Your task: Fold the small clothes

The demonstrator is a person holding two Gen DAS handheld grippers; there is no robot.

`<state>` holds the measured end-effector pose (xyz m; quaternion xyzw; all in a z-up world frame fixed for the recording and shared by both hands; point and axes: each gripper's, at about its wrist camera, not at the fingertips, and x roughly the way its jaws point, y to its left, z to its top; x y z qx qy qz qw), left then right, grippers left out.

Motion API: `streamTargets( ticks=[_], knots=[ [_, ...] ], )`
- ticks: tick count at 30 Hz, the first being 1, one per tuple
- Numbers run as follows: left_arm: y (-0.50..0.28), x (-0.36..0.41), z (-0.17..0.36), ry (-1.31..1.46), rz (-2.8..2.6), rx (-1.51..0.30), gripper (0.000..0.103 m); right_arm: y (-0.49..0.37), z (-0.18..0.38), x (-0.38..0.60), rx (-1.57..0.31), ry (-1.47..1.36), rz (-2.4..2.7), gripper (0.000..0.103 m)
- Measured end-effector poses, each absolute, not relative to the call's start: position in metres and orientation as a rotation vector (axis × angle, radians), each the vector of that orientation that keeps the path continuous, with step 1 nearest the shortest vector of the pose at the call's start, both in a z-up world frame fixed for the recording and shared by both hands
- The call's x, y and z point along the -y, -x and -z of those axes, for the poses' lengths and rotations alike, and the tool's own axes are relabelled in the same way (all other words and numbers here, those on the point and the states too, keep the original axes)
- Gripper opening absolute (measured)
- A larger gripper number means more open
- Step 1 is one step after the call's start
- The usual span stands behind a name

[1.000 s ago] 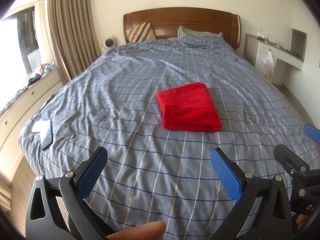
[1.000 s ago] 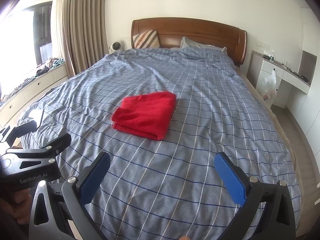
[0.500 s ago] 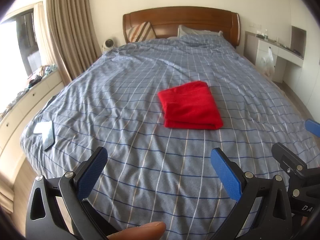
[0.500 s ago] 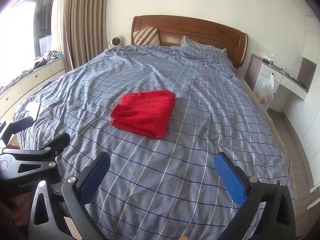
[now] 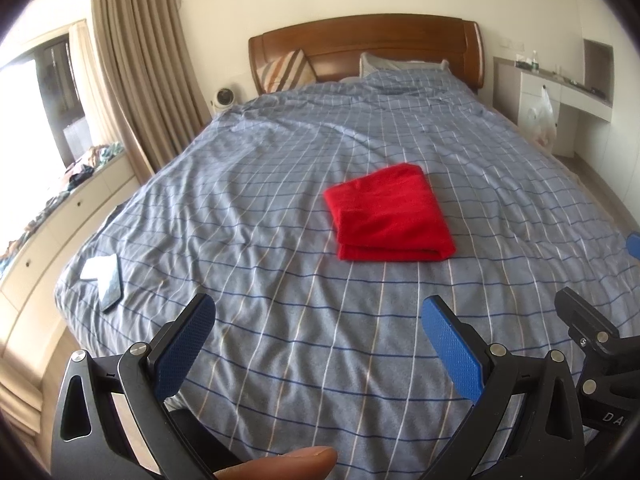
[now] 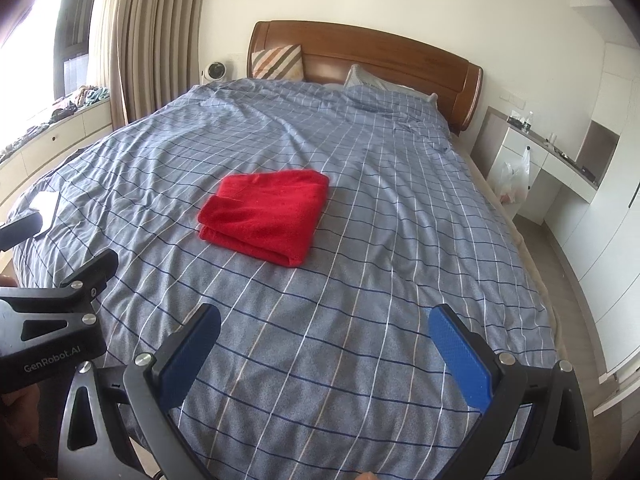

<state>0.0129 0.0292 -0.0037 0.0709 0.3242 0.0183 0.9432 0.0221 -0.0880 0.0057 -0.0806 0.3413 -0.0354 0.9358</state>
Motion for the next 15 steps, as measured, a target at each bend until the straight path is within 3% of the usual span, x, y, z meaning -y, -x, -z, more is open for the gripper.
streamTargets(
  ticks=[15],
  knots=[
    [-0.0113,-0.0288,0.0019,-0.131,-0.023,-0.673,0.103,-0.0206,-0.0087,0.0870,-0.697,0.192,0.091,0.102]
  ],
)
